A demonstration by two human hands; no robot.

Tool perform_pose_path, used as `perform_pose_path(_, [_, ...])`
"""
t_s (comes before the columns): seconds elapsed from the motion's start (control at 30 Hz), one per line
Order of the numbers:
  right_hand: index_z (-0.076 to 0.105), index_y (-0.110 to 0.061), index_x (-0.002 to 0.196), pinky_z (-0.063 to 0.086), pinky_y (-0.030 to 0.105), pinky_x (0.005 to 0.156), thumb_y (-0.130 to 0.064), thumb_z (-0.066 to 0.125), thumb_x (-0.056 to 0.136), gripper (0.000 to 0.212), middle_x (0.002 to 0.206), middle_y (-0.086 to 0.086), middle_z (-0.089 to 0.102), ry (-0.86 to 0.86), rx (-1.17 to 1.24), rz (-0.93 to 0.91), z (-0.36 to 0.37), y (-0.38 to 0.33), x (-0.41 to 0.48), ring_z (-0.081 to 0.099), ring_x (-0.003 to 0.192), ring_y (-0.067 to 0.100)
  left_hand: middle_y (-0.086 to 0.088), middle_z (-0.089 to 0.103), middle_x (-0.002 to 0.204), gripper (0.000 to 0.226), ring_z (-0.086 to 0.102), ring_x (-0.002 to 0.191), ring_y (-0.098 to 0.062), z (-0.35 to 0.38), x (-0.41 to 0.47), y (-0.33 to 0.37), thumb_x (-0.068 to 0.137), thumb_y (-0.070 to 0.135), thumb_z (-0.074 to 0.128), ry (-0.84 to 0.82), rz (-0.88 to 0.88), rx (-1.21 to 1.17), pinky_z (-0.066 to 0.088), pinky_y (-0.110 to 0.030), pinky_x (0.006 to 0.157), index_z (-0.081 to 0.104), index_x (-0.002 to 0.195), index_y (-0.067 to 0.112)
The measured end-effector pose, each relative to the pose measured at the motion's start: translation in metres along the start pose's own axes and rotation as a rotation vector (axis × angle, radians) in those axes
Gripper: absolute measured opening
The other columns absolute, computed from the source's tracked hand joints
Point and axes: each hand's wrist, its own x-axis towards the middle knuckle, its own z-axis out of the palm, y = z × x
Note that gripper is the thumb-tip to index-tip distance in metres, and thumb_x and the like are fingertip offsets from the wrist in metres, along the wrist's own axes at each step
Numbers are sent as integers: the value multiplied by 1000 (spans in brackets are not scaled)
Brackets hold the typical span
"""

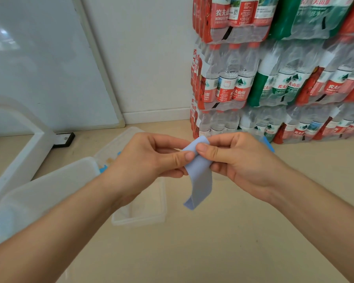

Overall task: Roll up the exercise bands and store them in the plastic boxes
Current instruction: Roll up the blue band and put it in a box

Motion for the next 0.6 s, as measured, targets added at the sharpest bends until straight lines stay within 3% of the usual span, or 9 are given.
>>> perform_pose_path(0.1, [75,-10,98,48,15,63,-20,65,82,21,86,-2,72,-38,16,8,-1,-2,-2,63,75,2,-6,77,81,20,72,73,-13,0,1,-1,61,22,75,54,4,-58,53,-18,60,78,80,18])
perform_pose_path(0.3, [67,-6,104,57,24,63,-21,71,69,38,90,8,73,-23,81,26,-3,-9,-5,70,78,15,-6,75,76,19,69,68,-12,-2,2,-2,56,17,78,81,8,-99,51,-18,57,77,76,17])
perform_pose_path(0.47, [68,-9,100,56,23,60,1,67,79,23,75,4,70,5,32,28,-3,-9,-5,67,72,11,-9,70,74,25,63,66,-15,-2,6,-5,58,13,79,149,32,-92,52,-21,60,74,83,13])
perform_pose_path(0.6, [71,-8,102,57,24,64,-3,67,82,21,92,11,74,-3,-19,21,-1,-10,-6,69,80,12,-16,72,81,25,67,70,-19,1,4,-4,64,2,80,191,84,10,56,-28,69,71,86,10])
